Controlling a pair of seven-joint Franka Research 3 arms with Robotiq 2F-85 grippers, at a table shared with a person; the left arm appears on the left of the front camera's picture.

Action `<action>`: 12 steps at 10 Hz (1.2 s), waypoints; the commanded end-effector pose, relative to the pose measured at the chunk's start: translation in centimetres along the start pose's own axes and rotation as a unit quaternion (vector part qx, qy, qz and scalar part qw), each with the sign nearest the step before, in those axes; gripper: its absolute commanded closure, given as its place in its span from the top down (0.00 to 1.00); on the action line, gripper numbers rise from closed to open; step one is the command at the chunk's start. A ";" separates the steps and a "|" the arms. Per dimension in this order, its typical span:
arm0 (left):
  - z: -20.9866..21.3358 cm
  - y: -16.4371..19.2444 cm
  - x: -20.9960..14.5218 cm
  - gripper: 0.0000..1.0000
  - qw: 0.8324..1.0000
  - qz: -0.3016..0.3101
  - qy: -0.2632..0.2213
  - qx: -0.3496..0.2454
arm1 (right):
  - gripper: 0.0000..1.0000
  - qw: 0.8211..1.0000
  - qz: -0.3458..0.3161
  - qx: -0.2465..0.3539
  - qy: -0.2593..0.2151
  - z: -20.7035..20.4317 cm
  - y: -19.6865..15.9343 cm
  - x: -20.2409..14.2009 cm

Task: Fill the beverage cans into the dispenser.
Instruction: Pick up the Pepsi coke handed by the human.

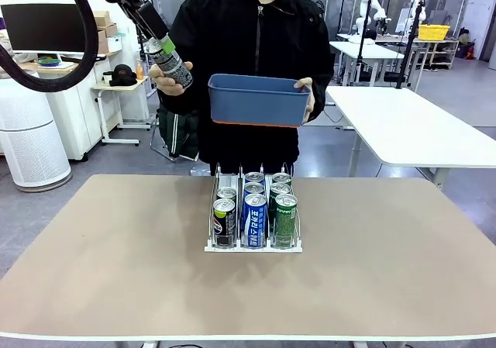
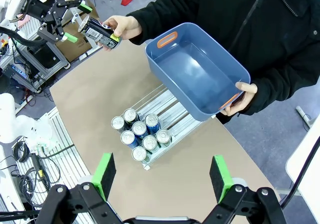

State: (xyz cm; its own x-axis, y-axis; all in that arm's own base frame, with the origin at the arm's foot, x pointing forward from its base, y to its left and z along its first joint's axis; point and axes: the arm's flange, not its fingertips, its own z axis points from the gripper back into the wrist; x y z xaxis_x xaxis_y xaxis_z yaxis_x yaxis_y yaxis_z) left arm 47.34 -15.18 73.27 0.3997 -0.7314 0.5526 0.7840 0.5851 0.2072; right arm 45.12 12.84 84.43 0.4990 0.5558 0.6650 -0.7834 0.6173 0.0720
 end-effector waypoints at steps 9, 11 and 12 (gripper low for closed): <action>-2.7 1.9 -1.4 1.00 0.999 0.026 -0.021 0.013 | 1.00 1.000 0.001 0.001 0.001 0.1 0.1 0.0; -3.3 2.1 -1.4 1.00 0.999 0.030 -0.029 0.013 | 1.00 1.000 0.001 0.001 0.001 0.1 0.1 0.0; -3.5 2.2 -1.3 1.00 0.999 0.033 -0.038 0.010 | 1.00 1.000 0.001 0.001 0.001 0.1 0.1 0.0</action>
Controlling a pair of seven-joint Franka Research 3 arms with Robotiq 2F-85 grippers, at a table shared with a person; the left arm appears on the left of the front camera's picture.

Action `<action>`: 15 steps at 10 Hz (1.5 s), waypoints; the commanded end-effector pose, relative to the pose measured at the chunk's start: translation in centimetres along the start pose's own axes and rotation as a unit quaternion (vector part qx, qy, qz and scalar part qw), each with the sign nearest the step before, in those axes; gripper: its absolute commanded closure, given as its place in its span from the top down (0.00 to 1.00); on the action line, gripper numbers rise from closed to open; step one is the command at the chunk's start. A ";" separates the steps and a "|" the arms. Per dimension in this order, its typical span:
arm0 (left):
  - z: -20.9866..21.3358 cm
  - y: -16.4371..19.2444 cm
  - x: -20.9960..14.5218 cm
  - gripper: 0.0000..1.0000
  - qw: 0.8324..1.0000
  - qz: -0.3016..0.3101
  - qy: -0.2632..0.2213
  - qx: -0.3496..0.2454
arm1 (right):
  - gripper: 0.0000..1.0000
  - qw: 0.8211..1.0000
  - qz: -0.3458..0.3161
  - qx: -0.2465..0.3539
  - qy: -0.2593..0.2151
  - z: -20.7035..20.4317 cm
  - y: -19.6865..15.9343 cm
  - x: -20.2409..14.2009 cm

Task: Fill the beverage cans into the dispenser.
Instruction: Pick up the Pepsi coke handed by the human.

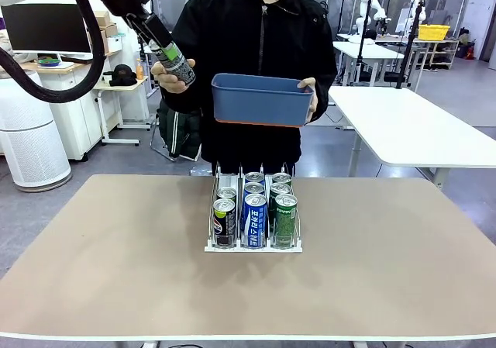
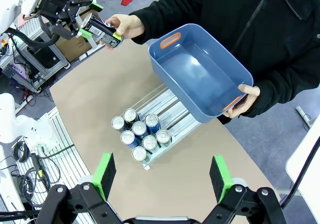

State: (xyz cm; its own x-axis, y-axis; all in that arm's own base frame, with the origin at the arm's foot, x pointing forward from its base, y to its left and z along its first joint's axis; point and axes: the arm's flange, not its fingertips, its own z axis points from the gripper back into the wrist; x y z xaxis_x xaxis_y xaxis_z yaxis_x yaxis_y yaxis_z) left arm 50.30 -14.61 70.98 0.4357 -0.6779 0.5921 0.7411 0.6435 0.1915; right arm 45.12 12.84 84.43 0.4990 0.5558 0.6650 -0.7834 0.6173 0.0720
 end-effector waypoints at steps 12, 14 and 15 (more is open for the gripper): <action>-1.6 -0.2 -0.3 0.13 0.999 0.009 -0.019 -0.029 | 1.00 1.000 0.001 0.001 0.001 0.1 0.1 0.0; -1.5 -0.2 -0.4 0.00 0.999 0.012 -0.013 -0.027 | 1.00 1.000 0.001 0.001 0.001 0.1 0.1 0.0; -1.5 -0.2 -0.4 0.00 0.999 0.016 -0.006 -0.029 | 1.00 1.000 0.001 0.001 0.001 0.1 0.1 0.0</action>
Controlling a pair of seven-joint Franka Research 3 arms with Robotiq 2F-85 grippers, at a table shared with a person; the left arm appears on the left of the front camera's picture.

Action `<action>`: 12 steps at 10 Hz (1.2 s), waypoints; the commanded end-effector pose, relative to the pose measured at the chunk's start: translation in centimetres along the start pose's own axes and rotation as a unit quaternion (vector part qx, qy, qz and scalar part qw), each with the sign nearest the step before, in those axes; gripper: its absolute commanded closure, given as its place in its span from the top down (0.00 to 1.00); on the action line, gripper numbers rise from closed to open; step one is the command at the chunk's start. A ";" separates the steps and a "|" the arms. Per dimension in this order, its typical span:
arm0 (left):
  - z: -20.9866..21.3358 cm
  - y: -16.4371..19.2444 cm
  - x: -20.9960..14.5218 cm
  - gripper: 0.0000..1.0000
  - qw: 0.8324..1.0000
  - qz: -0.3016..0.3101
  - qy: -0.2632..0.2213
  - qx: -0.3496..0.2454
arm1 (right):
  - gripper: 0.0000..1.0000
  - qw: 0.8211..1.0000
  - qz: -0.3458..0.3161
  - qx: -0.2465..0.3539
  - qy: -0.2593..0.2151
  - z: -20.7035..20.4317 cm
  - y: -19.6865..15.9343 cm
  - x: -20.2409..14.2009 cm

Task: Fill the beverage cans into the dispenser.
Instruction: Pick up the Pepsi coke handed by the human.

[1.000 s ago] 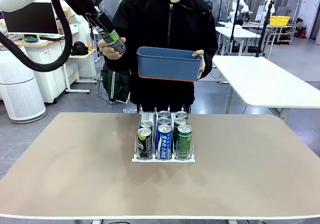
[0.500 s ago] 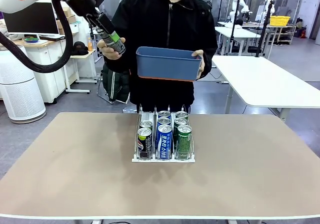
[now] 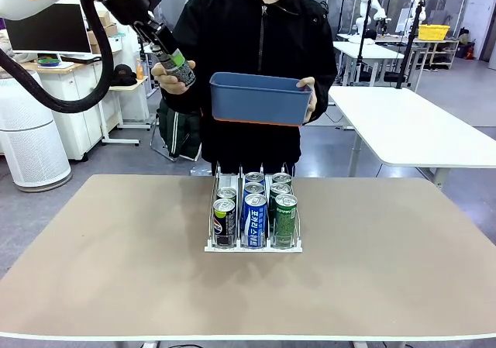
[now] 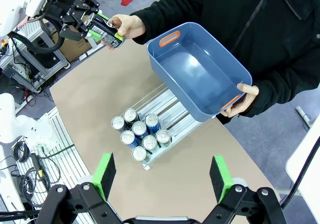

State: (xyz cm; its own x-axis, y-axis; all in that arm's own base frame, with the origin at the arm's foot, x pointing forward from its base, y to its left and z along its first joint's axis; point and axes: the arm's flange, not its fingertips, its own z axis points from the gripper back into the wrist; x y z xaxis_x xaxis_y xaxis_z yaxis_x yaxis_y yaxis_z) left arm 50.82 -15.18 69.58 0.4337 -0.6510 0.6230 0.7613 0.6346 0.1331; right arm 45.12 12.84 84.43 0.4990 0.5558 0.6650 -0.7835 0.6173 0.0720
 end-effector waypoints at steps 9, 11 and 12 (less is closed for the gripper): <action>0.2 -0.1 -0.1 0.39 1.000 0.012 0.023 -0.002 | 1.00 1.000 0.001 0.001 0.001 0.1 0.1 0.0; 0.2 -0.1 -0.1 0.39 1.000 0.012 0.023 -0.002 | 1.00 1.000 0.001 0.001 0.001 0.1 0.1 0.0; 0.2 -0.1 -0.1 0.39 1.000 0.012 0.023 -0.002 | 1.00 1.000 0.001 0.001 0.001 0.1 0.1 0.0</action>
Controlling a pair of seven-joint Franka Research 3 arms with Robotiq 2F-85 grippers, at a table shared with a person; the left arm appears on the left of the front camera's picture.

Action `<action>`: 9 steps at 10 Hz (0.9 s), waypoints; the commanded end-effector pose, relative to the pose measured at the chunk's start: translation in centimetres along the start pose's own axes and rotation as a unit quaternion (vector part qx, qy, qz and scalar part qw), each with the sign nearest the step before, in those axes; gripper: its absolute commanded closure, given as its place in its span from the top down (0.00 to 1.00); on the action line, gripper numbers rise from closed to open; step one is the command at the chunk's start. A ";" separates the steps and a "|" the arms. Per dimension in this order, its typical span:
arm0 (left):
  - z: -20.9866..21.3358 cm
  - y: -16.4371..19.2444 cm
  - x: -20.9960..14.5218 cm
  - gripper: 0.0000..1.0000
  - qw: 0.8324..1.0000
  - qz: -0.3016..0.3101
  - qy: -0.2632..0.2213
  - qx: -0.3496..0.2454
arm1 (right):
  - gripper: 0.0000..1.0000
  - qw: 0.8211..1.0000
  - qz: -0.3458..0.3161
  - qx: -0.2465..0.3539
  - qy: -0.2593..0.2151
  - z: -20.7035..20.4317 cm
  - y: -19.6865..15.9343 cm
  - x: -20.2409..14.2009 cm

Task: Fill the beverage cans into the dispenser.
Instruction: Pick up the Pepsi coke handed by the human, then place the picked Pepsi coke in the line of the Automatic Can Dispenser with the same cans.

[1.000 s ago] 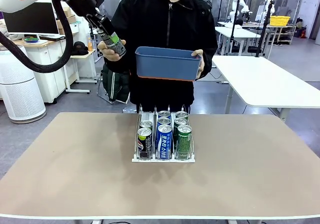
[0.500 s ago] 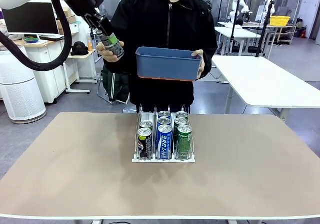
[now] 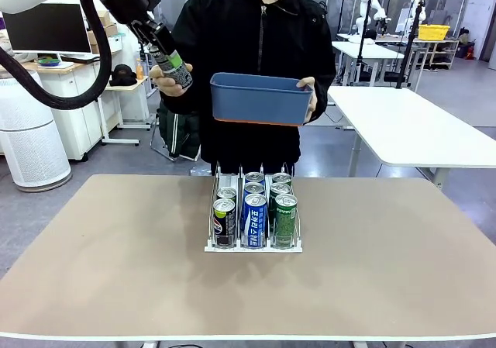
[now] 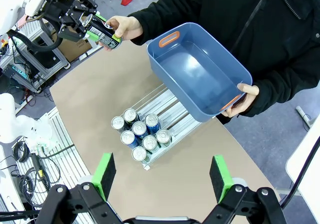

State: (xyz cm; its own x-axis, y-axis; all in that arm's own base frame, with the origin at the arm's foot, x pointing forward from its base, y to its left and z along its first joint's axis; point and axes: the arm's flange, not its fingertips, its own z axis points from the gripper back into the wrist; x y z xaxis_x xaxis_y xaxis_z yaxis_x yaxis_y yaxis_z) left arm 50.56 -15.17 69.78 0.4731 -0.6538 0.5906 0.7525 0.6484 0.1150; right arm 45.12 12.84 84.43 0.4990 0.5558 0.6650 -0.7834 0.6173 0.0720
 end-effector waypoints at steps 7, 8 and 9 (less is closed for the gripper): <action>-0.1 0.0 -0.1 0.39 1.000 0.000 0.000 0.000 | 1.00 1.000 0.001 0.001 0.001 0.1 0.1 0.0; -0.1 0.0 -0.1 0.39 1.000 0.000 0.000 0.000 | 1.00 1.000 0.001 0.001 0.001 0.1 0.1 0.0; -0.1 0.0 -0.1 0.39 1.000 0.000 0.000 0.000 | 1.00 1.000 0.001 0.001 0.001 0.1 0.1 0.0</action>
State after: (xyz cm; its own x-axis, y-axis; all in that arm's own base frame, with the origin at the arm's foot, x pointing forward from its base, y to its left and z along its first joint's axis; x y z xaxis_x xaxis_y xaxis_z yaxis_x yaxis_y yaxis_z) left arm 50.61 -15.19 69.62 0.4752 -0.6546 0.5879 0.7533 0.6480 0.1126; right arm 45.12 12.84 84.43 0.4990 0.5558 0.6650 -0.7835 0.6173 0.0720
